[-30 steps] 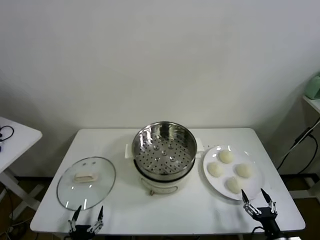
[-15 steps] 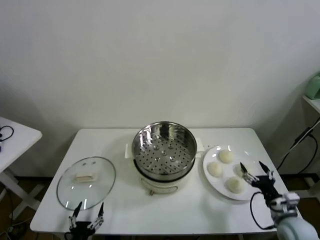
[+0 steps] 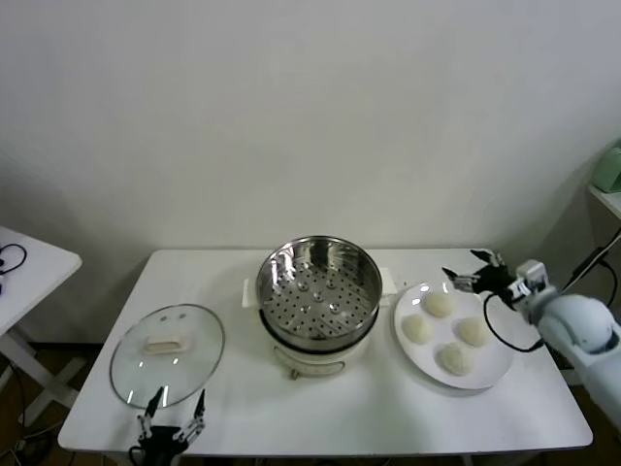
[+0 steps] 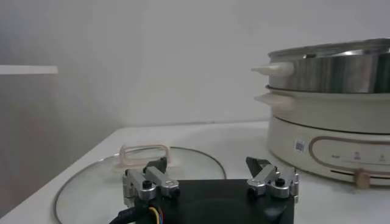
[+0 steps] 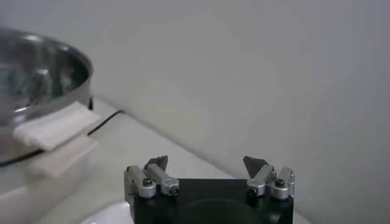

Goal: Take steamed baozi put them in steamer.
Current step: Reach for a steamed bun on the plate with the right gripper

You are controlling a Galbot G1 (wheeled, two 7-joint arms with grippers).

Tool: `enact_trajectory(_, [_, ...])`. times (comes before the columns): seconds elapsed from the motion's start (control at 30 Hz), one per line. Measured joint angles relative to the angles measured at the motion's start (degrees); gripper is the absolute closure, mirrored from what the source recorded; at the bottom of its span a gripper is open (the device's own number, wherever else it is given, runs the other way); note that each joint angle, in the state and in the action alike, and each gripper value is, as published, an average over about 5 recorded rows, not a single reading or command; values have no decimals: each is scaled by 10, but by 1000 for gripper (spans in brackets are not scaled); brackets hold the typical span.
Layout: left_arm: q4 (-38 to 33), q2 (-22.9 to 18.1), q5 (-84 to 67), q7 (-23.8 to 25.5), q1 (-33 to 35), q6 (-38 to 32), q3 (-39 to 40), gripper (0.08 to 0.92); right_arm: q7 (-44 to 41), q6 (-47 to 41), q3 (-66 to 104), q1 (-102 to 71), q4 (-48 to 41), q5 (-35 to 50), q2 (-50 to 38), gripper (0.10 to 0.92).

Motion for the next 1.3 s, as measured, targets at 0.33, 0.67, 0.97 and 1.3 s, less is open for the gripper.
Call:
enact_trajectory(0.33, [5, 0, 7, 2, -2, -5, 6, 177, -224, 84, -363, 339, -142, -105, 33, 203])
enact_trajectory(0.67, [6, 1, 6, 8, -8, -5, 4, 177, -359, 142, -576, 495, -274, -144, 131, 203])
enact_trajectory(0.97, [14, 1, 4, 10, -13, -7, -2, 177, -409, 176, -611, 501, -377, -175, 213, 203])
enact_trajectory(1.3, [27, 2, 6, 12, -16, -8, -7, 177, -423, 197, -572, 454, -456, -222, 263, 203])
